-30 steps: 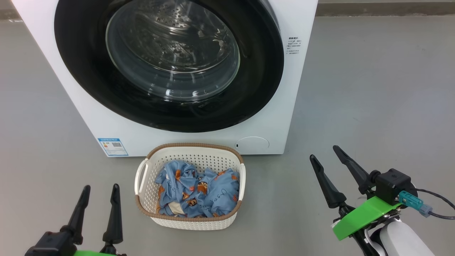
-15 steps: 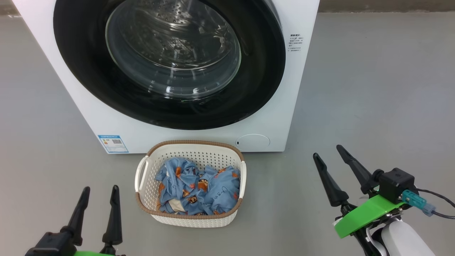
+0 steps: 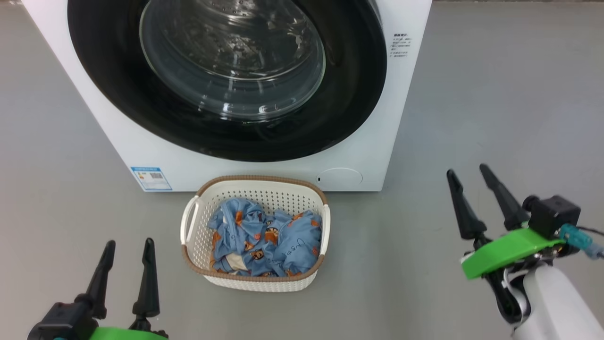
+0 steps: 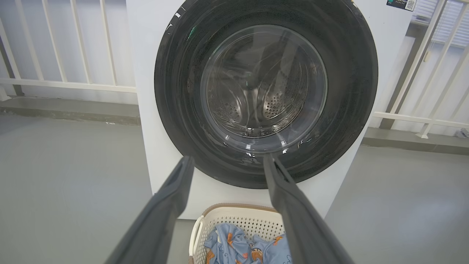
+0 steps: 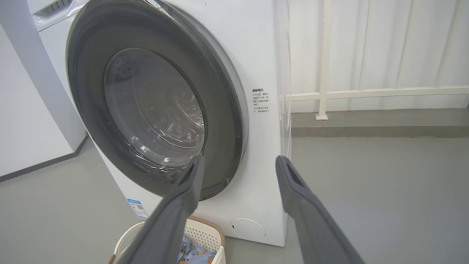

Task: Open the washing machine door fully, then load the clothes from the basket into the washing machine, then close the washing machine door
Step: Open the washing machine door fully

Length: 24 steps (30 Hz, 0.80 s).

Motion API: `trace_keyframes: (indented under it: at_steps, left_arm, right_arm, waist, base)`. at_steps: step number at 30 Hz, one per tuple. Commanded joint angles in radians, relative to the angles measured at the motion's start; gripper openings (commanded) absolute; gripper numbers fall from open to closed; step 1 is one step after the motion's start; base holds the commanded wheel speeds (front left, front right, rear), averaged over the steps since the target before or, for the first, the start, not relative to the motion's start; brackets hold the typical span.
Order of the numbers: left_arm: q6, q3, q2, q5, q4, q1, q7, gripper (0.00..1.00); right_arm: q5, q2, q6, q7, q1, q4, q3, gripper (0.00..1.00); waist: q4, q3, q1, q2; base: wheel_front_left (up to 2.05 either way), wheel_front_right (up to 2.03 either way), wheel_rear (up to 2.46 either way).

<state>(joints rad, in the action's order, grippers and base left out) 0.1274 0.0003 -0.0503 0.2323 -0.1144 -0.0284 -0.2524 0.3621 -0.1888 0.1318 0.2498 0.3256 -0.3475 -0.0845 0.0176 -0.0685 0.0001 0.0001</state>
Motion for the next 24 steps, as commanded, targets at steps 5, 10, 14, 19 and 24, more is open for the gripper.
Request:
trace_keyframes:
  at_steps: [5, 10, 14, 19, 24]
  left_arm:
    - [0.001, 0.04, -0.003, 0.025, 0.041, -0.056, -0.009, 1.0]
    - [0.001, 0.028, -0.002, 0.029, 0.043, -0.079, -0.009, 1.0]
    - [0.002, 0.017, -0.001, 0.023, 0.041, -0.093, -0.009, 1.0]
    - [0.002, 0.002, -0.001, 0.01, 0.047, -0.12, -0.009, 1.0]
    - [0.002, -0.01, -0.001, 0.01, 0.047, -0.131, -0.009, 1.0]
  right_arm:
    - [0.012, -0.014, -0.001, 0.012, 0.109, -0.009, 0.009, 1.0]
    - [0.037, -0.031, -0.001, 0.012, 0.187, -0.041, 0.037, 1.0]
    - [0.051, -0.033, -0.001, 0.012, 0.224, -0.05, 0.056, 0.86]
    - [0.098, -0.057, -0.001, 0.012, 0.287, -0.064, 0.051, 0.0]
    - [0.198, -0.081, -0.001, 0.012, 0.343, -0.075, 0.037, 0.0]
  waist:
    - [0.019, -0.046, 0.0, -0.0001]
    - [0.04, -0.088, 0.0, -0.0001]
    - [0.052, -0.11, 0.0, -0.0001]
    - [0.083, -0.149, 0.0, -0.0001]
    - [0.101, -0.179, 0.0, -0.0001]
  base:
    - [0.0, 0.0, 0.0]
    - [0.0, 0.0, 0.0]
    - [0.0, 0.0, 0.0]
    - [0.0, 0.0, 0.0]
    - [0.0, 0.0, 0.0]
